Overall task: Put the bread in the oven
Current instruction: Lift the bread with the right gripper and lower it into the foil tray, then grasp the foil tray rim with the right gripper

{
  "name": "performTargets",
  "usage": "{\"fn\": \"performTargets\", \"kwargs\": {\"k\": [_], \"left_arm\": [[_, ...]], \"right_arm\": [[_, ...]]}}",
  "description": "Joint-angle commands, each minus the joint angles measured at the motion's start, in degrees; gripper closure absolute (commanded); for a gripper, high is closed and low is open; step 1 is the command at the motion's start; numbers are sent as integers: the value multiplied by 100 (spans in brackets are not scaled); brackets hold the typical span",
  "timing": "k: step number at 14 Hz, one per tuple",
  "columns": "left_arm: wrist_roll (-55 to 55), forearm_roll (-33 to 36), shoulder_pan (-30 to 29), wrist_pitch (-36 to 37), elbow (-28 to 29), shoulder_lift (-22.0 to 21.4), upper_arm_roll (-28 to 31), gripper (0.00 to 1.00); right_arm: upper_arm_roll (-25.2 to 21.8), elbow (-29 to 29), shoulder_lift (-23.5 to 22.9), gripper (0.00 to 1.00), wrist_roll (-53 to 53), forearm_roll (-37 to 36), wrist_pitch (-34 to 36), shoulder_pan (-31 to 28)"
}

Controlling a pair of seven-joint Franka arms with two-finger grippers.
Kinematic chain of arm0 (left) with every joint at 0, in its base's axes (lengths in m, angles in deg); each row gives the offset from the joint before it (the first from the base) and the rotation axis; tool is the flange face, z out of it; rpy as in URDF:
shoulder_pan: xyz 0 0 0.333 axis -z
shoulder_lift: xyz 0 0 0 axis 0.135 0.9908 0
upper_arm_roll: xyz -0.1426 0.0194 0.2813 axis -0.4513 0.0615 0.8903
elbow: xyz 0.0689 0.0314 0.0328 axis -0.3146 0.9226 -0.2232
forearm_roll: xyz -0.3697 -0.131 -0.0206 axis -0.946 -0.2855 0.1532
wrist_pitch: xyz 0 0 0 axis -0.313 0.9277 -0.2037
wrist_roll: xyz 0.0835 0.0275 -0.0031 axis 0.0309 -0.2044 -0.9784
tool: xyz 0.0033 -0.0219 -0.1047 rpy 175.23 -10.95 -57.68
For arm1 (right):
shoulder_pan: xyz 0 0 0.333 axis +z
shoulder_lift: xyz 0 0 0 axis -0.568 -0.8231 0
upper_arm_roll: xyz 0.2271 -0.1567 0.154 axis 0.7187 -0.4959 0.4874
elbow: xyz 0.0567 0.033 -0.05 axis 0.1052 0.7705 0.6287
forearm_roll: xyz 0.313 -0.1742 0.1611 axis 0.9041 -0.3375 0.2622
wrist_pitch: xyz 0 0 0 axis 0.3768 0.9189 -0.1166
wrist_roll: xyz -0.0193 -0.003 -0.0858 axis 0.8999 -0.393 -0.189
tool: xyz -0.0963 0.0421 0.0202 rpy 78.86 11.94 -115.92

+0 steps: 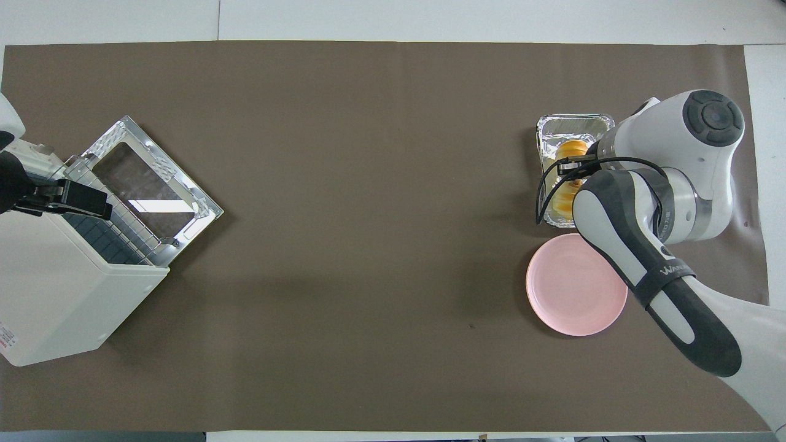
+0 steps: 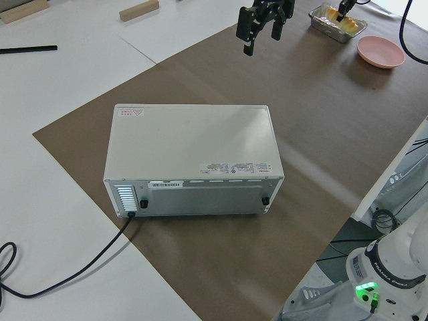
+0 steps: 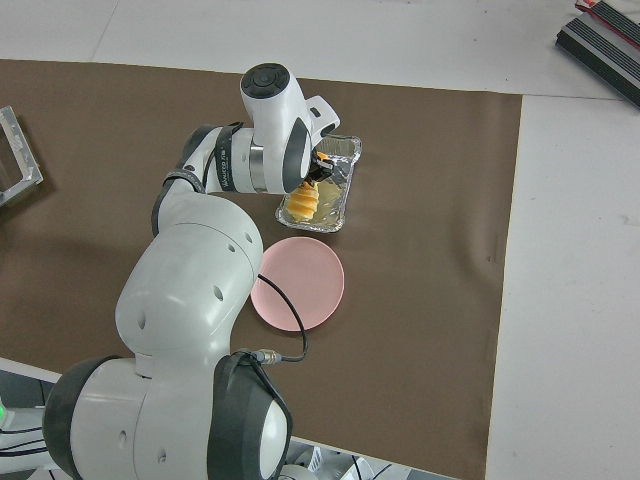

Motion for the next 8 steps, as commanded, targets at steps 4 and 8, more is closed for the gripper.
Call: {"fn": "performTargets", "kwargs": {"k": [4,8], "left_arm": [[40,9,-41,-40,52,-90,-17,0],[40,9,-41,-40,61,-90,-17,0]], "right_arm": [[29,134,31,0,142,-29,-126,-72],[20,-251,5,0,701,-82,119,-317]]}}
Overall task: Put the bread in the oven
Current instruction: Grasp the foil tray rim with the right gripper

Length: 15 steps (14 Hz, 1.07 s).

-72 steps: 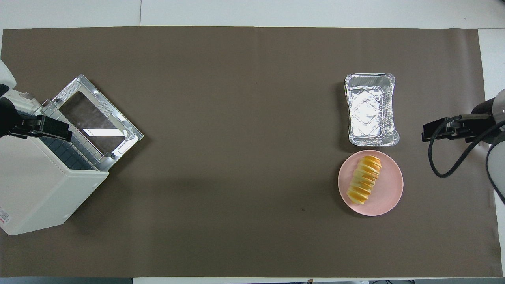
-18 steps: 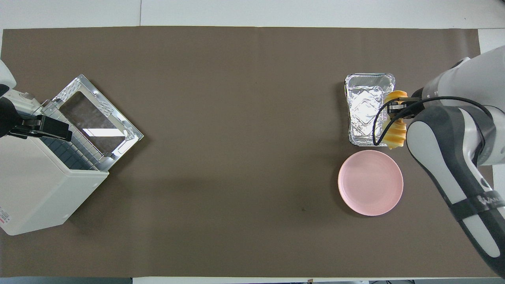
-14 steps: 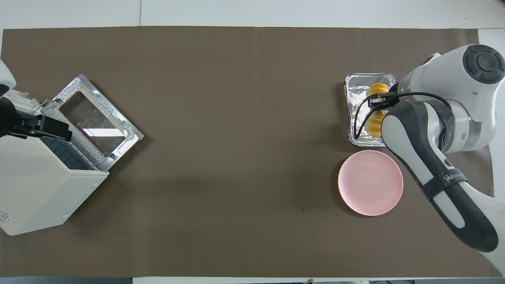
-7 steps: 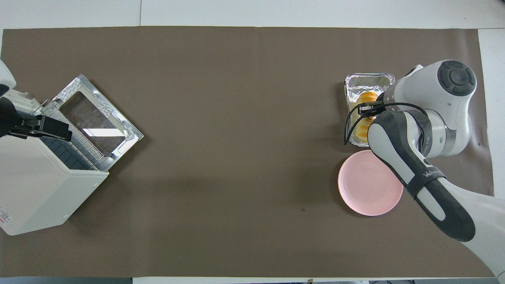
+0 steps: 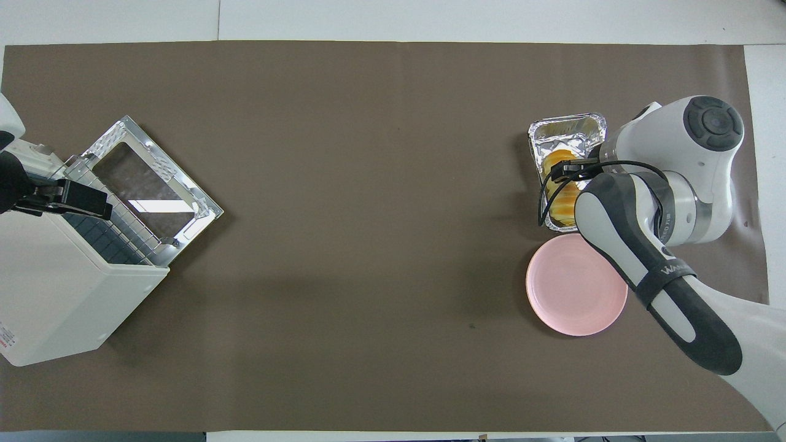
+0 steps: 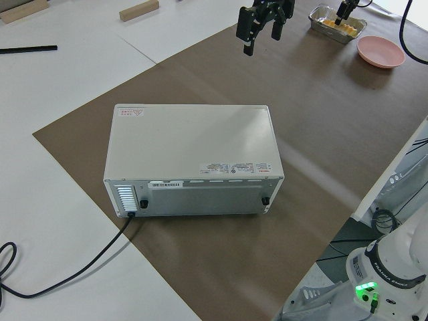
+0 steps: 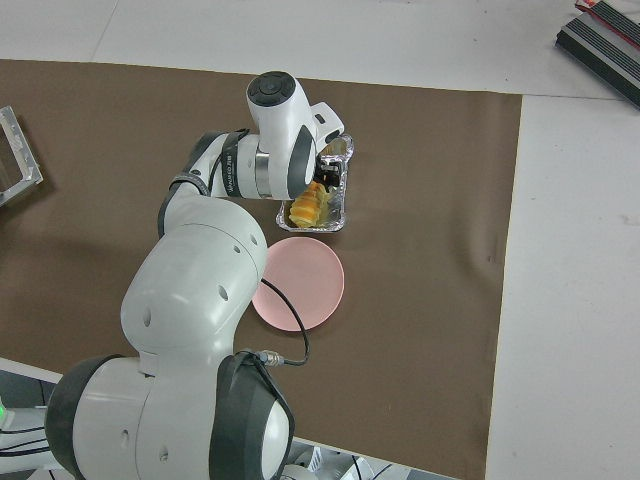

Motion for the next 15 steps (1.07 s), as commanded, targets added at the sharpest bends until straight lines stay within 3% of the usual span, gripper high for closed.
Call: {"fn": "performTargets", "kwargs": {"k": [1,8,9,11,12,13,14,15], "left_arm": [[40,9,-41,-40,61,-89,-17,0],[40,9,-41,-40,61,-89,-17,0],[40,9,-41,-40,61,-89,-17,0],[40,9,-41,-40,61,-89,-17,0],[40,9,-41,-40,61,-89,-17,0],[40,9,-41,-40,61,-89,-17,0],[40,9,-41,-40,61,-98,-17,0],[40,9,-41,-40,52,-90,-17,0]], "right_arm": [[40,-299,-30,0,815,-74,203,-390],[48,201,-110,0,1108,-47,-297,-716],[48,210,-110,4,1126,-47,-297,-734],[48,306,-118,33,1135,-47,-332,-804],[48,315,-136,58,1135,-38,-359,-804],[48,315,-136,89,1135,-38,-368,-804],[48,315,-145,100,1135,-38,-411,-804],[57,307,-145,100,1135,-30,-438,-804]]}}
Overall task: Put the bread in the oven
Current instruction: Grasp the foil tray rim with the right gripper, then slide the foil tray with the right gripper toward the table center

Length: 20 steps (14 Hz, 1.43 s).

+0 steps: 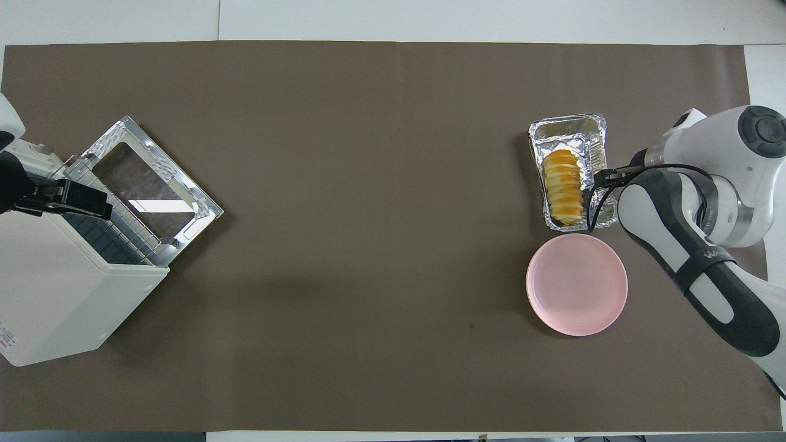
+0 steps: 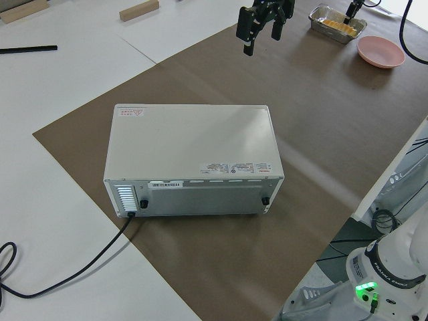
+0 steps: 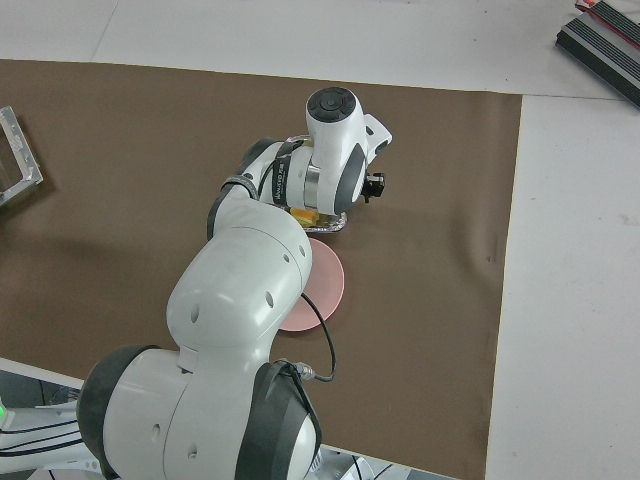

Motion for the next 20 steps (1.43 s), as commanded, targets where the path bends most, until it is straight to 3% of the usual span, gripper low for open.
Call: {"fn": "performTargets", "kwargs": {"k": [1,6,14,18,20], "left_arm": [[40,9,-41,-40,61,-89,-17,0],[40,9,-41,-40,52,-89,-17,0],[40,9,-41,-40,61,-89,-17,0],[40,9,-41,-40,61,-89,-17,0],[40,9,-41,-40,61,-89,-17,0]], "right_arm": [[82,22,9,100,44,22,-141,-56],[231,-715,-70,100,-165,381,253,260],[231,-1428,-377,100,-3239,568,351,2315],[223,-1639,-755,100,-3909,840,272,3054],[222,-1640,-843,100,-4121,849,-35,3118]]}}
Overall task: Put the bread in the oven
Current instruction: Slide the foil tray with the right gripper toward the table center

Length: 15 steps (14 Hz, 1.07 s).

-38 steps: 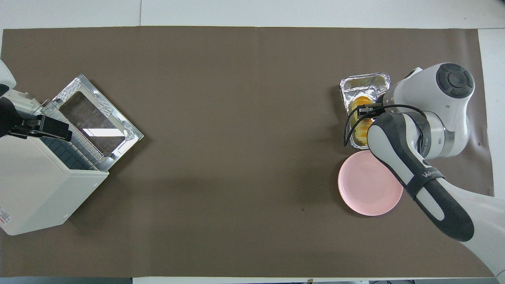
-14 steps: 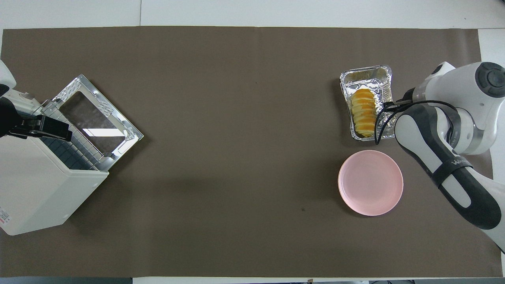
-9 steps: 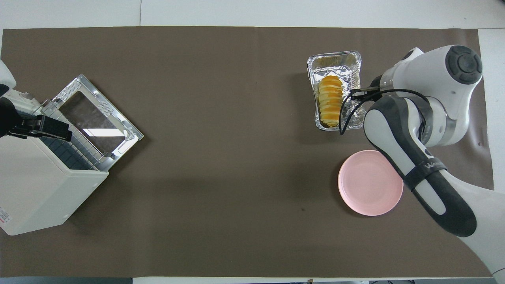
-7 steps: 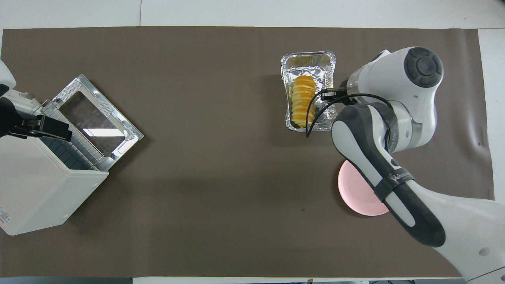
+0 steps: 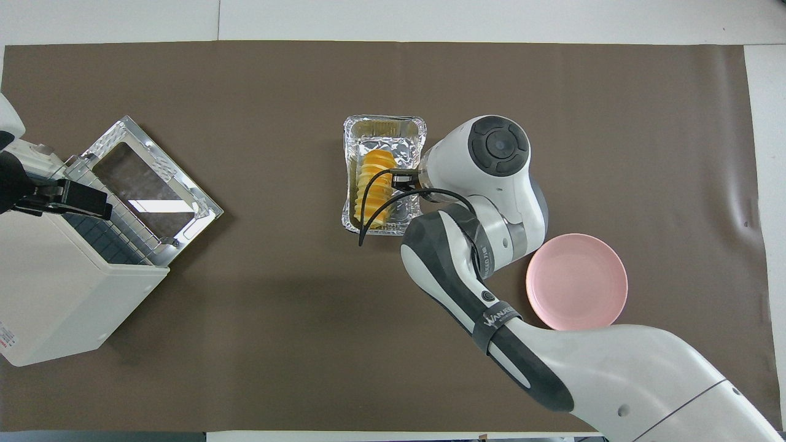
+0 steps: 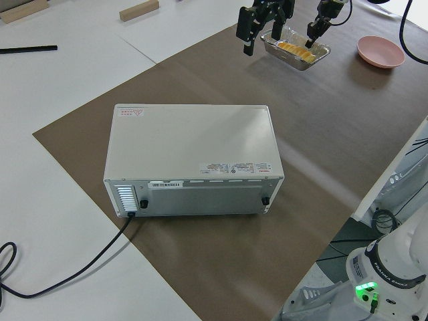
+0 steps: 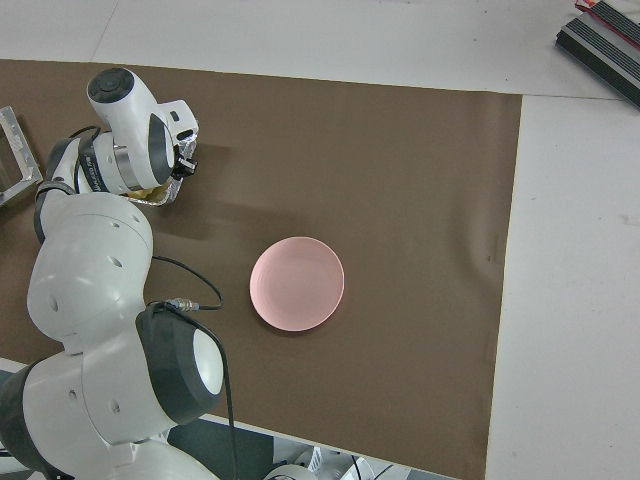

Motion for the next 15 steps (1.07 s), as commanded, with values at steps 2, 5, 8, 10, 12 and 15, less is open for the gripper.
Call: {"fn": "performTargets", "kwargs": {"k": [2,5,8,10,12,15], "left_arm": [[40,9,-41,-40,61,-89,-17,0],[40,9,-41,-40,52,-89,-17,0],[40,9,-41,-40,61,-89,-17,0],[40,9,-41,-40,61,-89,-17,0],[40,9,-41,-40,52,-98,-17,0],[40,9,-41,-40,61,-89,-17,0]], "right_arm": [[-16,-145,-211,100,-180,93,-185,49],[-16,-49,-211,100,-224,93,-176,76],[-16,110,-203,100,-233,93,-299,76],[-7,128,-203,100,-416,93,-343,76],[-7,119,-203,27,-505,93,-309,76],[-24,-126,-150,0,-506,24,198,32]]}}
